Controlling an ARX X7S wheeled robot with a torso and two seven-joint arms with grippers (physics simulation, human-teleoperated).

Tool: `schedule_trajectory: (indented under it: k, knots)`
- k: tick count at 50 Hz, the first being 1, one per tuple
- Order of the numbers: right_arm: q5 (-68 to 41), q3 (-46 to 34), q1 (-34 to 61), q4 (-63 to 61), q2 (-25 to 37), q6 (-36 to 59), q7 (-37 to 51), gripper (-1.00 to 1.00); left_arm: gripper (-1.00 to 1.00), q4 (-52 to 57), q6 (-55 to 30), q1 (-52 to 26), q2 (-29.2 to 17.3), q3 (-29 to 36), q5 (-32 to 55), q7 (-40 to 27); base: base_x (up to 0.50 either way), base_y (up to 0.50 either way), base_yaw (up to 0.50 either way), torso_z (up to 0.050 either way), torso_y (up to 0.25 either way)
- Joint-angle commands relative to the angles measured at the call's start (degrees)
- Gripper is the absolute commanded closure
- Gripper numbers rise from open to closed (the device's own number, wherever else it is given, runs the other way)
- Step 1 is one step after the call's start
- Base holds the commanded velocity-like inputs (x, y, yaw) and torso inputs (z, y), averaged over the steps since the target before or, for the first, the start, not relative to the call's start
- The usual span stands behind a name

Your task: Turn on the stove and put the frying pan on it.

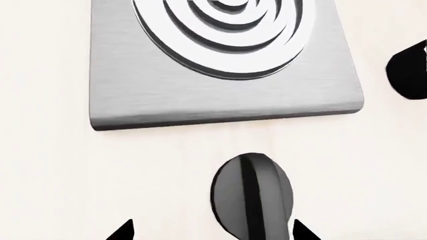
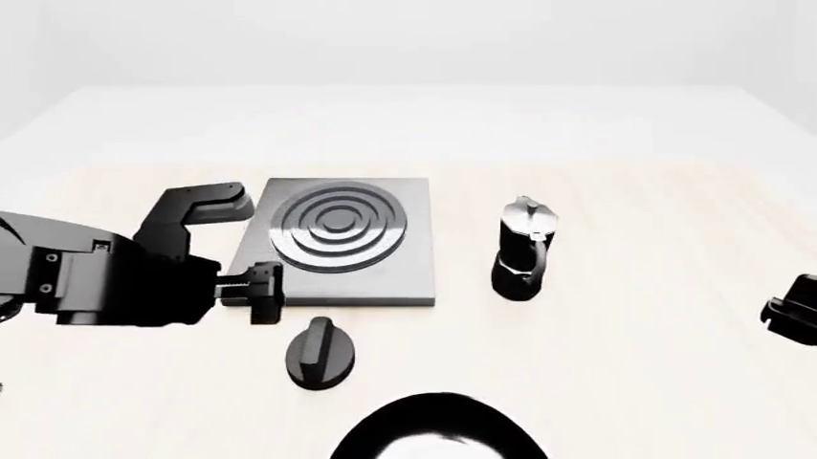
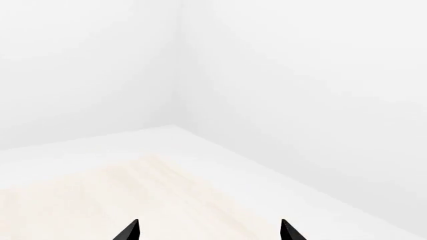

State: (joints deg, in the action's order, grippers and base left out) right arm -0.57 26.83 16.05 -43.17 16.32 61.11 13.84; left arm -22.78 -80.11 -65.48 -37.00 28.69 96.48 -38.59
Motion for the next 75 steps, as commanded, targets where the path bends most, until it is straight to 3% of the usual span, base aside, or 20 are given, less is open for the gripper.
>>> schedule_trajectory:
  k: [1,18,20,75]
  knots:
    - [-0.1,-0.2,0.1,0.0,0.1,0.1,0.2,-1.00,-1.00,-1.3,1.2,2.1,0.6,2.1,-3.6,3.5,0.00,0.00,0.00,0.000,0.000]
    - [-0.4,-0.1,0.0,-0.5,0.1,0.3,0.3,-1.00,-1.00,-2.3,2.2,3.8,1.1,5.5,-7.1,7.9,0.00,0.00,0.00,0.000,0.000]
    - [-0.3,-0.4,-0.5,0.2,0.0,-0.4,0.3,-1.00,-1.00,-3.7,3.5,4.3,1.7,7.3,-10.0,10.9,0.00,0.00,0.00,0.000,0.000]
    - [-1.2,0.0,-0.9,-0.1,0.0,-0.6,0.8,-1.00,-1.00,-9.6,8.7,3.9,6.4,14.6,-17.8,22.7,0.00,0.00,0.00,0.000,0.000]
